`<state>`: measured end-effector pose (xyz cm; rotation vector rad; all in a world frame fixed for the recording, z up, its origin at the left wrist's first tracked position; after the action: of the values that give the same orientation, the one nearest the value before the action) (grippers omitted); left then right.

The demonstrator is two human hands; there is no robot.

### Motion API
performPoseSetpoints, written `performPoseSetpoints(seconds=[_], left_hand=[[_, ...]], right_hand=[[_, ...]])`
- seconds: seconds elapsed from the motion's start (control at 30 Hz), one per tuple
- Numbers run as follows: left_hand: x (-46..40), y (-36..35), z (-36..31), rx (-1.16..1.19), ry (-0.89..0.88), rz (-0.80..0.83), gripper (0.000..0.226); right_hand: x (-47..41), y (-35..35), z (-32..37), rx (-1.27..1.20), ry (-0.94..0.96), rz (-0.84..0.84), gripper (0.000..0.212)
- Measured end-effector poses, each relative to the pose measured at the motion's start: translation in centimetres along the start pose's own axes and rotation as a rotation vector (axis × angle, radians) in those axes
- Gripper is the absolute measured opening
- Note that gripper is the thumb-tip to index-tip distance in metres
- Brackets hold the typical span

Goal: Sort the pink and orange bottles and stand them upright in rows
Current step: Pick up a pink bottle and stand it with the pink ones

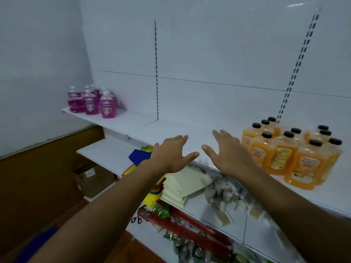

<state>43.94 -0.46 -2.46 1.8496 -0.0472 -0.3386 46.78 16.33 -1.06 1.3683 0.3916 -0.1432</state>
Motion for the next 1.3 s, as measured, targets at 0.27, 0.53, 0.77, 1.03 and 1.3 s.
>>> performPoseSetpoints(seconds=[0.27, 0.53, 0.77, 1.03, 1.3], left_hand=[[1.0, 1.8, 10.2, -0.043, 0.173, -0.030, 0.081], [-2.1, 2.6, 20.7, -0.016, 0.240, -0.029, 0.085], [-7.0, 0.9, 27.3, 0.028, 0.285, -0.026, 0.083], [-16.4, -2.4, 29.4, 0.008, 0.251, 0.020, 0.082], [-23.5, -2.2, 36.6, 0.020, 0.404, 0.038, 0.081]], right_hand=[[-4.6, -5.3, 7.7, -0.063, 0.140, 0.052, 0.071], [-11.0, -9.7, 14.8, -0.152, 0.178, 0.040, 0.069], [-16.6, -14.3, 17.6, -0.191, 0.178, 0.059, 0.067], [-25.9, -19.1, 14.7, -0.219, 0.115, 0.074, 0.067], [-35.8, -24.2, 17.7, -0.310, 0.169, 0.134, 0.067]])
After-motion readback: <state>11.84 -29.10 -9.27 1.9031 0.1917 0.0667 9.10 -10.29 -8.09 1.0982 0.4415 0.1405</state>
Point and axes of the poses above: each hand's wrist, its own x-axis away from the middle knuckle, its own y-axis out of the back of the hand, z = x × y, the point moved 6 cm from there along -x, towards the middle knuckle, and after that the axes turned 8 degrees about y, right-handed, at the moved point
